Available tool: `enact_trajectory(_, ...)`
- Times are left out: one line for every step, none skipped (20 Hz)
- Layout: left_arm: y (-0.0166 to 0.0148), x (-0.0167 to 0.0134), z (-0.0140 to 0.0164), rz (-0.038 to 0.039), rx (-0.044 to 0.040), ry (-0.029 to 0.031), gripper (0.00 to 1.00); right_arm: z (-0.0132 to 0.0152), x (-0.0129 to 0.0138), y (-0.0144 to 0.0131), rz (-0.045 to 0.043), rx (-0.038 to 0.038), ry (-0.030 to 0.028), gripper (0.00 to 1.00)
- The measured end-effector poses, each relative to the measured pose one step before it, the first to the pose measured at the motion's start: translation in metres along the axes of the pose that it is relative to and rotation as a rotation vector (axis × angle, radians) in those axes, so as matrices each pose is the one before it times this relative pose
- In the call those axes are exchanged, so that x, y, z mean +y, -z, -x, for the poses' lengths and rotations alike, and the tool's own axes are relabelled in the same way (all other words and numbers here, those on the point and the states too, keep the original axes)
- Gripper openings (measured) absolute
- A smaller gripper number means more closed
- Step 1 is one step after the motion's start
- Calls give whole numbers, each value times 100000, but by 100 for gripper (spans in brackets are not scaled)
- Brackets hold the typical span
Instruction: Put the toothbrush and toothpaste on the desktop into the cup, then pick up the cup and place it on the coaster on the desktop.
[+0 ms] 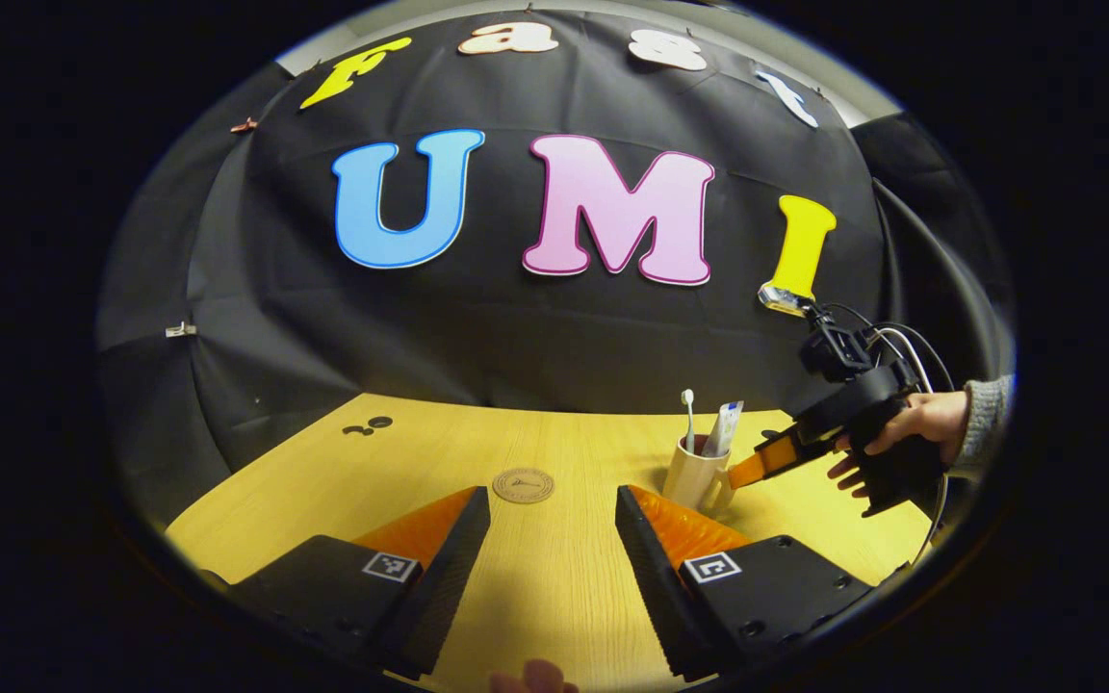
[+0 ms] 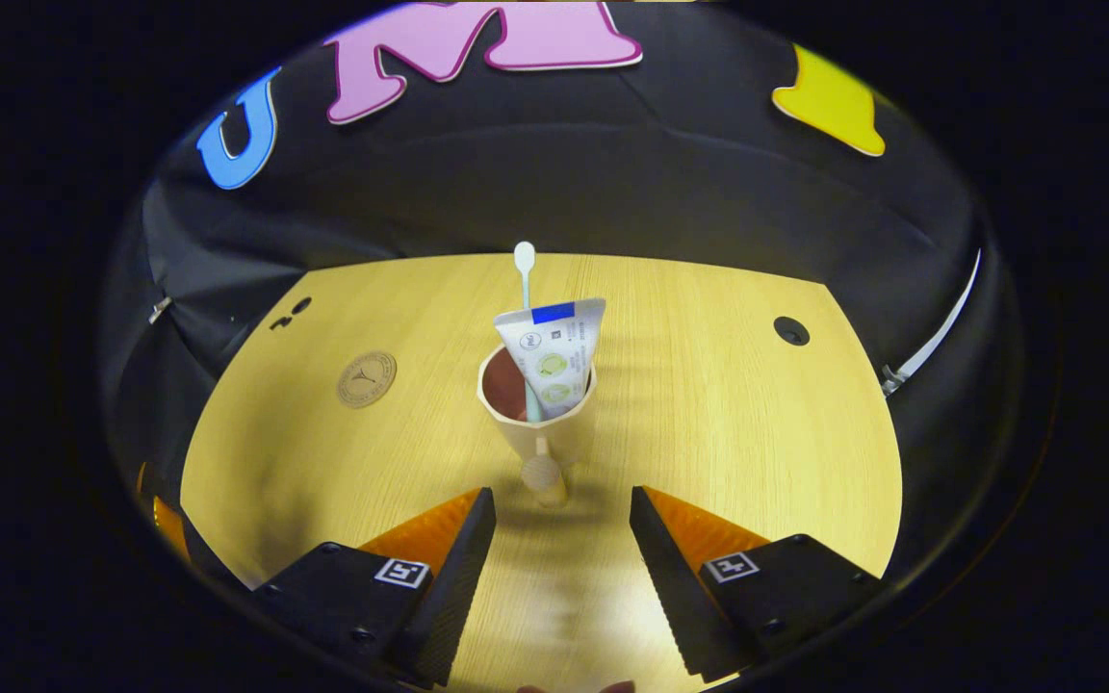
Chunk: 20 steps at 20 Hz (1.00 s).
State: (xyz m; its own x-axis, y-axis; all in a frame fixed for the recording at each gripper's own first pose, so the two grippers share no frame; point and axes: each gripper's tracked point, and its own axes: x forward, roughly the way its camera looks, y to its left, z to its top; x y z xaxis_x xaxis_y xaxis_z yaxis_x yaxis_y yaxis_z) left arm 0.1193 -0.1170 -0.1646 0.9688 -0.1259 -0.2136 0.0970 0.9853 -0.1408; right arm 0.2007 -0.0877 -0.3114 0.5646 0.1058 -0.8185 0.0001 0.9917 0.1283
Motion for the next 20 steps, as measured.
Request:
enact_trajectory(201,522,128,611,580,-796,86,-515,213,-110,1032,1741,-13,88)
enact_trajectory(112,389,23,957,246,-315,85,-601,235,13,1041,2138,-334,88)
enact_trajectory(22,317,38,903,61,-295,85,-607,148,-58,1449,2219,184,88)
enact_trajectory(-21,489,6,506,-208,-683,85,-396,52,-12,969,1722,314,87)
enact_trajectory(-55,456,9,162,-267,-934,85,-342,-17,-202,396,1512,107,88)
enact_trajectory(59,386,-21,152,-174,-870,86,-250,-24,-50,734,2354,340,88)
enact_trajectory(51,425,-29,521,191,-802,85,22,-12,78,1123,1579,490,87)
enact_trajectory(100,241,-50,981,120,-608,85,-26,-22,19,1604,1143,594,87)
enact_trajectory(79,166,3,1094,331,-184,85,-212,35,-85,1207,1030,313,86)
enact_trajectory(159,150,-45,938,240,-248,85,-207,255,-168,998,1082,-291,85)
enact_trajectory(58,133,-15,247,71,-216,85,-208,87,-71,516,749,-187,83)
enact_trajectory(122,184,61,-46,172,-230,86,-10,125,-278,326,811,-206,83)
enact_trajectory(43,163,-21,-152,39,-370,86,67,32,-240,-109,1024,206,82)
enact_trajectory(71,21,-63,93,-48,-175,86,-491,106,-22,-142,1148,-137,81)
enact_trajectory(-86,79,-79,279,-112,-19,86,-66,5,-100,-392,1137,396,79)
enact_trajectory(-231,19,94,-137,288,-62,85,-155,27,-94,-564,897,73,77)
enact_trajectory(-29,179,70,15,64,-94,85,-61,-57,39,-751,1045,278,70)
enact_trajectory(39,225,81,-60,176,-189,86,-100,48,21,-555,849,-472,72)
enact_trajectory(11,234,103,80,209,-185,86,-139,4,-65,-470,390,313,62)
enact_trajectory(16,174,49,182,283,-177,86,2,-24,-78,-331,180,-124,57)
